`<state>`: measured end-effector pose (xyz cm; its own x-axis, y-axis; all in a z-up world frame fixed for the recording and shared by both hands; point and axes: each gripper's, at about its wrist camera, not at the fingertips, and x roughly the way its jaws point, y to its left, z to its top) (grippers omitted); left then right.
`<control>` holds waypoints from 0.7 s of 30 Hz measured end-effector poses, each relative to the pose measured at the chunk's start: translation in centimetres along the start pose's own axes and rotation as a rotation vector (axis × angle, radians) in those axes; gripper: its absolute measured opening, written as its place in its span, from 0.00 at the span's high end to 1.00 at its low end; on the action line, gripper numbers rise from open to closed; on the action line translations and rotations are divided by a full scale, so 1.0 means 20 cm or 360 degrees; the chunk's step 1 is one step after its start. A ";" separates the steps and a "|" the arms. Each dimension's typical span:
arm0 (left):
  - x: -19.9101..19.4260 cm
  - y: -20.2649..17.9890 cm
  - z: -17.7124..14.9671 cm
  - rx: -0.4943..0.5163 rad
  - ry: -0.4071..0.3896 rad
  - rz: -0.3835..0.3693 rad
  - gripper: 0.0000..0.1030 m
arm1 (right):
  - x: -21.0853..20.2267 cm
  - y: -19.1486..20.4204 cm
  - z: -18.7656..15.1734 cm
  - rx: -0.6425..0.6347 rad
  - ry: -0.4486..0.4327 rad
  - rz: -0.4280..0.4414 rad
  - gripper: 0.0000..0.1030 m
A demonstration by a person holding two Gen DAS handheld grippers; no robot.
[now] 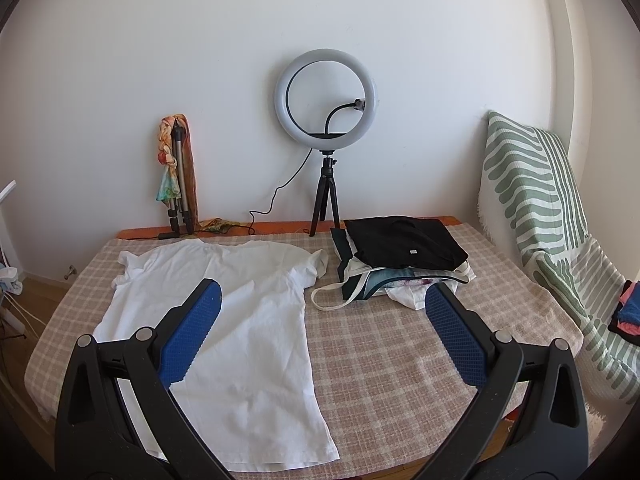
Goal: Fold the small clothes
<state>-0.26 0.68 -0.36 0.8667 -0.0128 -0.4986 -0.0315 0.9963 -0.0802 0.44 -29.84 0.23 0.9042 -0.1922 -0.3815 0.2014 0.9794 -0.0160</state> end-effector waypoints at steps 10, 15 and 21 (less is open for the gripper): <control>0.01 0.06 -0.03 -0.0034 0.0020 0.0039 0.00 | -0.01 0.01 0.00 -0.0027 -0.0002 0.0019 0.00; 0.00 0.11 -0.06 -0.0051 0.0030 0.0101 0.00 | 0.07 0.08 -0.04 -0.0072 0.0007 0.0075 0.00; 0.04 0.23 -0.15 -0.0095 0.0105 0.0149 0.00 | 0.11 0.16 -0.02 -0.0139 -0.0001 0.0224 0.00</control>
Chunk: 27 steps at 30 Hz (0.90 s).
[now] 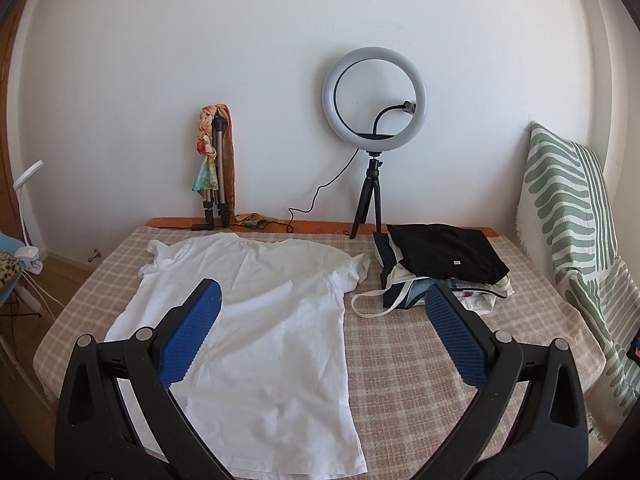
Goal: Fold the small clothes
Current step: 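Move both grippers to the sleeve side edge of the white T-shirt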
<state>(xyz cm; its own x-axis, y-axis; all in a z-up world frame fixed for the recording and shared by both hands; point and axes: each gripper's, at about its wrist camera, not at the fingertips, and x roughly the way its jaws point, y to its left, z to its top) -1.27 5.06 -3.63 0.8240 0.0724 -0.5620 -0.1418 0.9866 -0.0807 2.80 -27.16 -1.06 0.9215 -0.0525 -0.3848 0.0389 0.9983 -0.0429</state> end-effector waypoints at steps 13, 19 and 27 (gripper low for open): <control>0.22 0.33 -0.28 -0.0193 0.0272 -0.0149 0.15 | 0.19 0.22 0.18 -0.0077 0.0091 0.0530 0.00; 0.35 0.36 -0.37 -0.0257 0.0377 -0.0256 0.21 | 0.35 0.41 0.27 -0.0057 0.0221 0.0729 0.00; 0.56 0.35 -0.43 -0.0215 0.0432 -0.0402 0.35 | 0.76 0.85 0.40 -0.0115 0.0437 0.0911 0.13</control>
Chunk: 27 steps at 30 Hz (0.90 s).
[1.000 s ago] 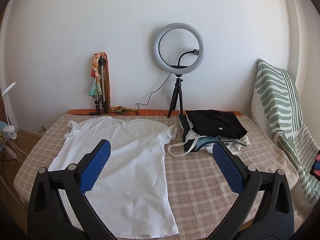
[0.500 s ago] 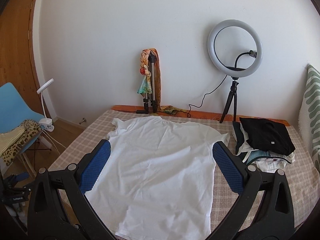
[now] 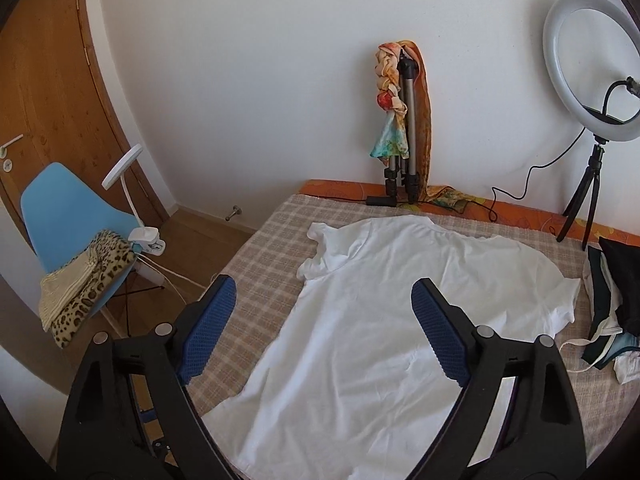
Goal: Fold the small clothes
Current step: 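Move both grippers to the sleeve side edge of the white T-shirt, then grasp the sleeve side edge with both grippers and fold it over the shirt's middle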
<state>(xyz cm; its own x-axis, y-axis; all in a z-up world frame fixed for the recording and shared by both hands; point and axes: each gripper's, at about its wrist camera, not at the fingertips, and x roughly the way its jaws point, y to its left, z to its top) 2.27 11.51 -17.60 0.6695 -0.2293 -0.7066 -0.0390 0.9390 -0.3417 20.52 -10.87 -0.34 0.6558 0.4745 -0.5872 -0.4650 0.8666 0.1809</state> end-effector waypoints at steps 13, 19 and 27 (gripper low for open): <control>0.16 0.05 0.01 0.0058 0.0017 -0.0070 0.40 | 1.14 0.18 0.29 -0.0052 0.0403 0.0053 0.27; 0.19 0.06 0.02 0.0019 0.0006 -0.0167 0.56 | 1.54 0.15 0.29 0.0006 0.0540 0.0034 0.29; 0.23 0.08 0.00 -0.0067 -0.0002 -0.0366 0.91 | 1.86 0.14 0.25 -0.0031 0.0652 -0.0070 0.29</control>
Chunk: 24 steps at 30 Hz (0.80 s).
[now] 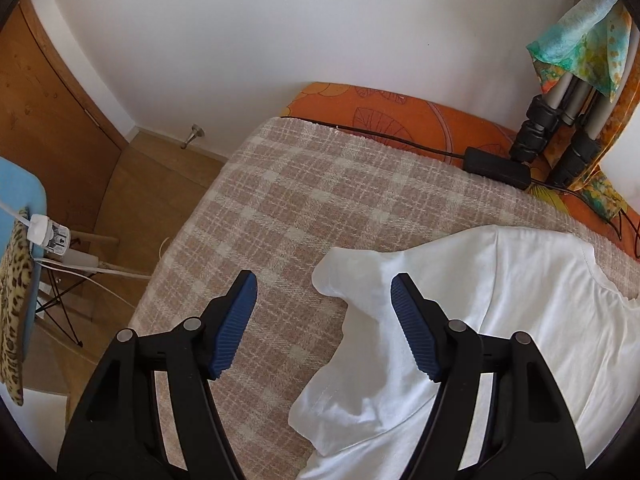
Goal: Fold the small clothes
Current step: 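Grasp the sleeve side edge with both grippers and fold it over the shirt's middle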
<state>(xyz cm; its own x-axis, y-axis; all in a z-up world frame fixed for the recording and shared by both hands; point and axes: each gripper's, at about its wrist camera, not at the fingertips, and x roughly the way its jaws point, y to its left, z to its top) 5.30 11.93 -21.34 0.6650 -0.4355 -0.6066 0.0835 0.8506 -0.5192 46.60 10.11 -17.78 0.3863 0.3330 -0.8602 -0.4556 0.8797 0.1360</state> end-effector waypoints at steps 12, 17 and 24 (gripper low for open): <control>-0.05 -0.04 -0.02 -0.0065 -0.0027 -0.0145 0.97 | 0.20 -0.02 0.04 -0.0150 0.0115 -0.0237 0.92; -0.10 -0.10 -0.03 -0.0042 -0.0042 -0.0195 0.98 | 0.07 -0.13 0.07 -0.0037 0.0018 -0.0112 0.94; -0.12 -0.16 -0.02 0.0049 -0.0069 -0.0186 0.98 | -0.09 -0.25 0.09 0.0041 -0.0071 0.0015 0.94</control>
<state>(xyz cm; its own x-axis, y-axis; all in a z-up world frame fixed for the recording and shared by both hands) 3.19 10.04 -18.49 0.6806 -0.5197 -0.5163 0.1846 0.8037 -0.5657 49.61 5.73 -15.95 0.4178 0.3557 -0.8360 -0.4387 0.8847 0.1573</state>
